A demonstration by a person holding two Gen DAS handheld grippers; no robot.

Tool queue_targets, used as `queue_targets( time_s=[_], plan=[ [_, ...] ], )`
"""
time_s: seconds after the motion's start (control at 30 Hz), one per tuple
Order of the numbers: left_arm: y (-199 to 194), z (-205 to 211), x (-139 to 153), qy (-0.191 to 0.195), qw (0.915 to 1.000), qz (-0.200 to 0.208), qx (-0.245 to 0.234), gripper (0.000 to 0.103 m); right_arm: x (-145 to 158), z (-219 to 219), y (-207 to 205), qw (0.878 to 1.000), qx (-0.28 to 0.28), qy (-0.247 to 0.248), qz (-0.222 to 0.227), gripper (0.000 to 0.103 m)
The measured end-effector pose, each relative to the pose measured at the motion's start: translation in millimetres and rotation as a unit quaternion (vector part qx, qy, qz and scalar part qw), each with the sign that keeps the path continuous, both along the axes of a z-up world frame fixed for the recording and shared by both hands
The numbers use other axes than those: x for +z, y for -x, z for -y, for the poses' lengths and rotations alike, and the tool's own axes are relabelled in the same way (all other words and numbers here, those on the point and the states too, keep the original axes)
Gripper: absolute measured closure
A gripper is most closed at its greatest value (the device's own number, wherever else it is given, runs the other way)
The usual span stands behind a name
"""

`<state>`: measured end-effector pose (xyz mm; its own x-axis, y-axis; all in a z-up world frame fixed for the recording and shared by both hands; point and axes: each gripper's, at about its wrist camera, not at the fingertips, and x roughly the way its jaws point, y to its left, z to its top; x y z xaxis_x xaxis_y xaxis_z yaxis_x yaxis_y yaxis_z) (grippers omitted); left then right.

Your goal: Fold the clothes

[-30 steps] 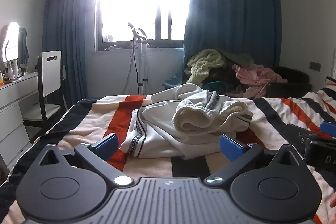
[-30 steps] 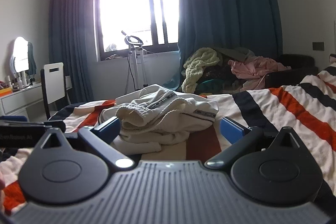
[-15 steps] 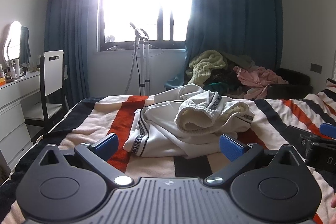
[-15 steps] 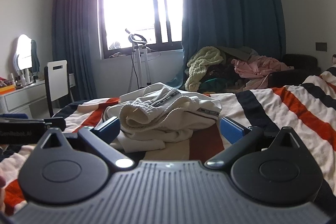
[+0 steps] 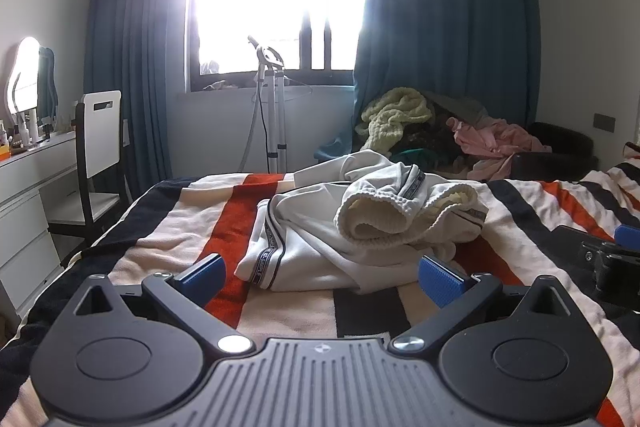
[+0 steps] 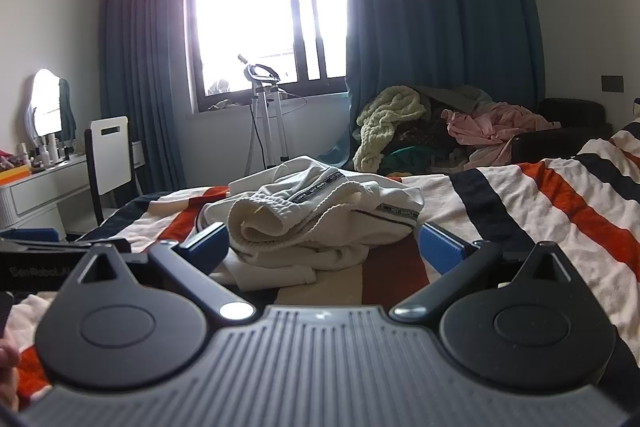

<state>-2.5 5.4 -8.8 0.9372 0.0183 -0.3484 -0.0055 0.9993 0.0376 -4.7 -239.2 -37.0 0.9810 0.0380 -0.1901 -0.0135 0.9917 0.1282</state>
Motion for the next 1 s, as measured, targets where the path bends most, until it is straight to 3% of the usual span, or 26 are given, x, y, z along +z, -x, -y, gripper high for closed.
queue_targets(
  time_s=[0.77,1.0],
  plan=[
    [-13.5,2.5,-20.4,-0.023,0.9997,-0.012,0.003,0.0,2.0,6.8,2.9,1.0,-0.013,-0.01,-0.003,0.0],
    [-75.5,9.1,-27.1,-0.039,0.9983,-0.042,-0.015,0.0,-1.8,19.4,0.5,0.999,-0.031,-0.028,-0.029,0.0]
  ],
)
